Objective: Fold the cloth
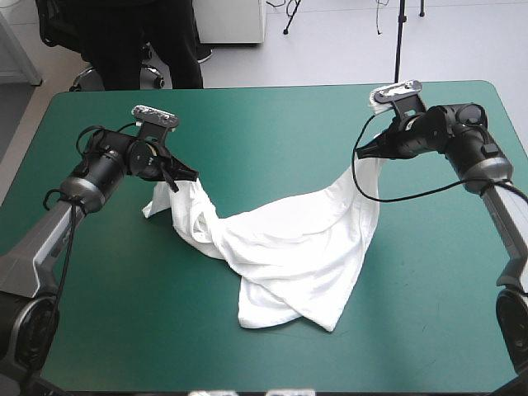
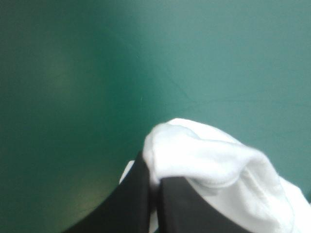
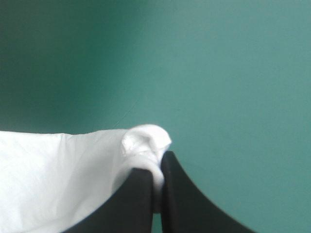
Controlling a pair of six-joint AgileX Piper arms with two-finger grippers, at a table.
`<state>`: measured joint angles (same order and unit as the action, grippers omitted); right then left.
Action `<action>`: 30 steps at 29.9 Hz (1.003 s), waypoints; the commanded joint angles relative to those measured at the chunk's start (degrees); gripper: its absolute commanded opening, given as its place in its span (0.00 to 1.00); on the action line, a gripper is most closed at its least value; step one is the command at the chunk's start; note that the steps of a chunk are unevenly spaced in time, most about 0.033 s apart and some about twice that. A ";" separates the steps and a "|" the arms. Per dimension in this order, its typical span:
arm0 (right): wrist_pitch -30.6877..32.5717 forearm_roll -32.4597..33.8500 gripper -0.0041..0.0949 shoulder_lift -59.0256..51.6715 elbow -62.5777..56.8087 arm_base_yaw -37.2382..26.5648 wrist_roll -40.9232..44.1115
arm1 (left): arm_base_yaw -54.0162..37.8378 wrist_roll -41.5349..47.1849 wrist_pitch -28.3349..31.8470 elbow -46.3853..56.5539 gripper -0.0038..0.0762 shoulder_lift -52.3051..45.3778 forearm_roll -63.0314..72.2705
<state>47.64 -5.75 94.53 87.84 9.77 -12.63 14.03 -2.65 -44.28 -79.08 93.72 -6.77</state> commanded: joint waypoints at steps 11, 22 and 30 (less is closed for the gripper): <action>-3.35 1.17 0.53 -0.23 1.68 -0.21 -0.33 | 0.03 -0.11 5.17 -1.40 0.49 0.06 -1.05; 7.63 0.43 0.70 -5.51 8.30 -0.50 -0.49 | 0.15 -0.71 -9.35 -4.24 0.71 -6.34 -6.24; 14.96 -1.81 0.70 -17.72 5.80 -0.50 -1.19 | 0.15 -3.19 -18.09 -4.24 0.71 -16.78 -6.17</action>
<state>62.83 -5.79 82.79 93.37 9.57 -12.76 14.03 -5.68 -62.02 -81.44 81.72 -11.93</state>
